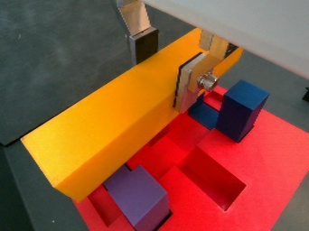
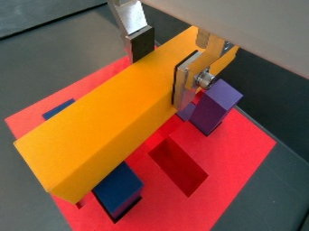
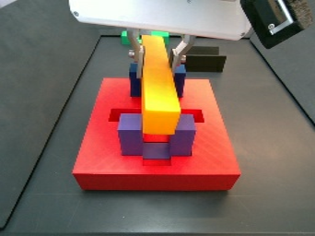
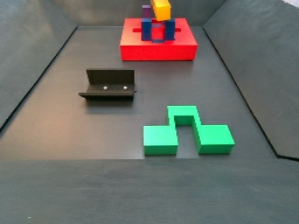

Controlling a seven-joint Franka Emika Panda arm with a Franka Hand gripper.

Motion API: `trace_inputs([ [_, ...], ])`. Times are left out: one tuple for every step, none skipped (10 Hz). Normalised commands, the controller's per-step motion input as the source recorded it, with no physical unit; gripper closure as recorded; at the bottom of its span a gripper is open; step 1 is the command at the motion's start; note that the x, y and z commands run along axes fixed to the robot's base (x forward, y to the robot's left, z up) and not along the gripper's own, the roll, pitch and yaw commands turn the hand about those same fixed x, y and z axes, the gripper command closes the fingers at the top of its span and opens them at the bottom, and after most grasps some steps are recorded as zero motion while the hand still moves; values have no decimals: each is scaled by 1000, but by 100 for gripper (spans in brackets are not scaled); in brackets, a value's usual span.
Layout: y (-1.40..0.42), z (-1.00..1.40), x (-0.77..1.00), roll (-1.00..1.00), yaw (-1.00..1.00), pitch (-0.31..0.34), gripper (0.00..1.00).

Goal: Pick up the yellow object. Move up. Move to above the board. Insert the yellow object.
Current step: Insert the yellow object.

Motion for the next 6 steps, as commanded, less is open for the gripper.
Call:
trace_inputs([
  [-109, -37, 189, 109, 14, 53, 100],
  [-91, -117, 140, 126, 0, 61, 100],
  [-86, -166, 34, 143, 0, 56, 100],
  [-69, -191, 0, 157, 0, 51, 100],
  [-14, -237, 0, 193, 0, 61, 100],
  [0, -226, -54, 197, -14, 69, 100],
])
